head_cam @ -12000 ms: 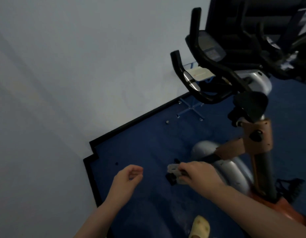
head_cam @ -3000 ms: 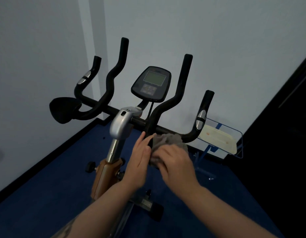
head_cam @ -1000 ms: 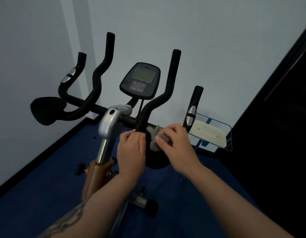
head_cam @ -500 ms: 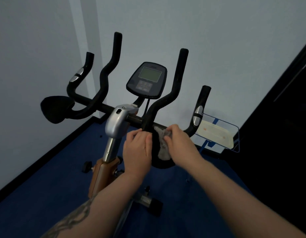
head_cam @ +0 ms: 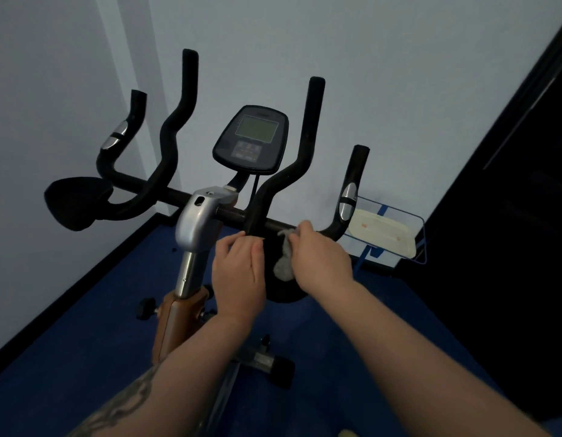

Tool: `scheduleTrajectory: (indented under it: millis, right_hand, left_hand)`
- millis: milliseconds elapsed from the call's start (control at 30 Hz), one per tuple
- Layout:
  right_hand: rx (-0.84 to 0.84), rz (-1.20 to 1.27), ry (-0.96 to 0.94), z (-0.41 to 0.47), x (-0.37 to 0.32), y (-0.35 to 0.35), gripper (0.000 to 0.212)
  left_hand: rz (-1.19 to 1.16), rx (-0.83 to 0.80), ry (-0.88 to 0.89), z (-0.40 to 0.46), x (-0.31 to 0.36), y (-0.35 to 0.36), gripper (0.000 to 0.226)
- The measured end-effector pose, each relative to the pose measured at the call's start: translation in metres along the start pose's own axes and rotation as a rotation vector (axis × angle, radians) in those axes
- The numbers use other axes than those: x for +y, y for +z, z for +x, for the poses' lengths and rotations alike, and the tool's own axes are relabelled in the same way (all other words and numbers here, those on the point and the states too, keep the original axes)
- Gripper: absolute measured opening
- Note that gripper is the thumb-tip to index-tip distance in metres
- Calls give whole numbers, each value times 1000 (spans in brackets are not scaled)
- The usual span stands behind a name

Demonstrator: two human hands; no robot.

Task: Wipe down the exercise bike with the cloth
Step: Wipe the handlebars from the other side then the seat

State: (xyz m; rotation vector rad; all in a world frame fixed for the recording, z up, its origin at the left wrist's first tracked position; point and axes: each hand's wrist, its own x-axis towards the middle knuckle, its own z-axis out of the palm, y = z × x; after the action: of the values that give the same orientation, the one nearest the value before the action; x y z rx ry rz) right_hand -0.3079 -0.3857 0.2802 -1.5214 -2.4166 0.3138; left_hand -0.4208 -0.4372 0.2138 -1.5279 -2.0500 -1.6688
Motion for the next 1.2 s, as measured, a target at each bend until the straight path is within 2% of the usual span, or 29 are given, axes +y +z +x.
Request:
scheduleTrajectory:
  millis: [133,267,367,467,567,733,933,1000,1100,1200]
  right_hand:
    - [106,70,27,-35,10,13,19]
    - [19,-65,11,-14,10,5,25]
    - [-14,-79,22,11,-2,-1,24]
    - [50,21,58,-7,3,6,24]
    - [113,-23,55,-35,12,13,22]
    - [-57,-141,3,6,4,-2,24]
    - [58,-64,21,-23,10,8,24]
    - [24,-102,40,-28,18,5,27]
    - [-87,-223,-31,-6,14,-6,24]
    - [-103,-184,-80,12,0,-7,21]
  left_hand:
    - [18,-12,18,0,-1,0,40]
    - [29,-6,22,0,-1,0,42]
    - [16,-2,1,0,1,1,42]
    - [15,-11,2,-1,3,-2,41]
    - [21,-24,-7,-1,3,-3,40]
    - [2,-32,-32,0,1,-2,42]
    - [5,-30,-10,0,2,-2,43]
    - [18,-24,18,-1,1,-3,43]
    - [12,-15,5,0,1,-2,43]
    - [25,-1,11,-1,1,0,44]
